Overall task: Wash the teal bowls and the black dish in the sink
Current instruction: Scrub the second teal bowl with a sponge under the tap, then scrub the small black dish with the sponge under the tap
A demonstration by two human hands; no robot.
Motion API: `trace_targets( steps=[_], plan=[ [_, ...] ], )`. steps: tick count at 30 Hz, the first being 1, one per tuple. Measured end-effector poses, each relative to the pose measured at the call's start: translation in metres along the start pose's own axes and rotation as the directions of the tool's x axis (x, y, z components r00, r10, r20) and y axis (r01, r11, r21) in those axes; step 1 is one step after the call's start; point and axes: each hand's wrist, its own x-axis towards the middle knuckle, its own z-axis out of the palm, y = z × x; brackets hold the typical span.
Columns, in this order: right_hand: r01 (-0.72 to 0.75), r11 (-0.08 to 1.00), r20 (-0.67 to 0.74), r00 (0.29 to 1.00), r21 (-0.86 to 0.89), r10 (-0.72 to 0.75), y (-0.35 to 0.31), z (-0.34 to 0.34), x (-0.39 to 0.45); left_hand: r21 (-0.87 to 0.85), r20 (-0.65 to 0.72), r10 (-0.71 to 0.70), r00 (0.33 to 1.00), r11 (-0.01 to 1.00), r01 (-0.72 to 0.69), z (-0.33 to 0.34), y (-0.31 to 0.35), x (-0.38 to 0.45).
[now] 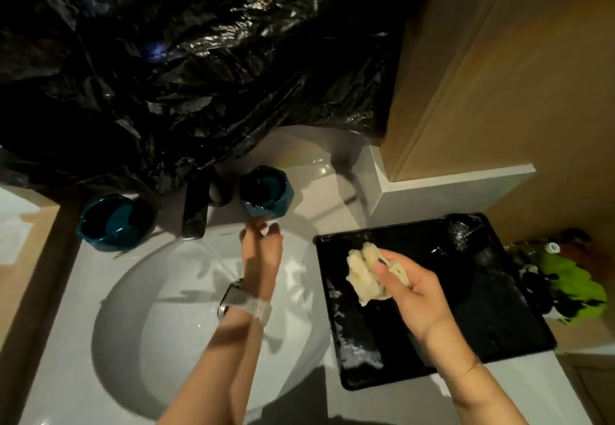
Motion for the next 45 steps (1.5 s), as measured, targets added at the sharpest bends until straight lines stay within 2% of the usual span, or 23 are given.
trace_targets(
  steps=[2, 4, 7, 9, 13, 16, 18, 21, 28, 33, 35, 37, 40, 42, 45],
  plan=[
    [0.017, 0.998, -0.066, 0.998, -0.055, -0.02, 0.007, -0.021, -0.009, 0.032, 0.188, 0.06, 0.98, 0.997, -0.068, 0.012, -0.002, -0.047],
    [0.025, 0.996, -0.065, 0.997, -0.08, -0.03, 0.011, -0.042, -0.02, 0.128, 0.384, 0.035, 0.922, 0.988, -0.091, 0.036, -0.003, -0.074],
    [0.018, 0.994, -0.101, 0.994, -0.105, -0.029, 0.015, -0.07, -0.03, 0.279, 0.549, 0.07, 0.833, 0.924, -0.262, 0.08, 0.004, -0.091],
    [0.013, 0.991, -0.166, 0.986, -0.133, -0.035, 0.02, -0.085, -0.032, 0.306, 0.612, 0.088, 0.786, 0.89, -0.338, 0.111, 0.013, -0.099],
    [-0.004, 0.987, -0.25, 0.967, -0.164, -0.038, 0.033, -0.107, -0.034, 0.352, 0.61, 0.085, 0.788, 0.862, -0.366, 0.17, 0.024, -0.1],
    [-0.025, 0.987, -0.281, 0.96, -0.16, -0.021, 0.037, -0.115, -0.036, 0.424, 0.592, 0.0, 0.806, 0.85, -0.311, 0.209, 0.035, -0.1],
    [-0.034, 0.987, -0.295, 0.955, -0.157, -0.014, 0.036, -0.117, -0.036, 0.491, 0.578, -0.05, 0.815, 0.819, -0.298, 0.227, 0.042, -0.101],
    [-0.053, 0.988, -0.319, 0.948, -0.142, 0.005, 0.035, -0.117, -0.036, 0.507, 0.591, -0.036, 0.806, 0.794, -0.337, 0.241, 0.039, -0.097],
    [-0.072, 0.99, -0.321, 0.946, -0.12, 0.03, 0.035, -0.113, -0.036, 0.504, 0.631, 0.093, 0.77, 0.706, -0.498, 0.226, 0.026, -0.084],
    [-0.03, 0.99, -0.294, 0.956, -0.136, -0.011, 0.031, -0.101, -0.038, 0.416, 0.626, 0.235, 0.744, 0.706, -0.573, 0.175, 0.024, -0.076],
    [-0.012, 0.993, -0.281, 0.959, -0.121, -0.023, 0.028, -0.092, -0.037, 0.357, 0.597, 0.258, 0.76, 0.763, -0.539, 0.144, 0.025, -0.074],
    [0.005, 0.996, -0.247, 0.969, -0.087, -0.026, 0.021, -0.08, -0.038, 0.286, 0.536, 0.251, 0.806, 0.844, -0.453, 0.106, 0.025, -0.073],
    [0.021, 0.999, -0.137, 0.99, -0.025, -0.025, 0.007, -0.057, -0.042, 0.117, 0.403, 0.141, 0.904, 0.972, -0.203, 0.045, 0.016, -0.069],
    [0.035, 0.999, -0.06, 0.998, -0.009, -0.036, 0.002, -0.037, -0.044, 0.002, 0.354, 0.066, 0.933, 0.997, -0.072, 0.006, 0.007, -0.061],
    [0.038, 0.999, -0.027, 0.999, -0.002, -0.038, 0.004, -0.003, -0.037, -0.147, 0.388, 0.018, 0.922, 0.988, 0.043, -0.044, -0.008, -0.055]
  ],
)
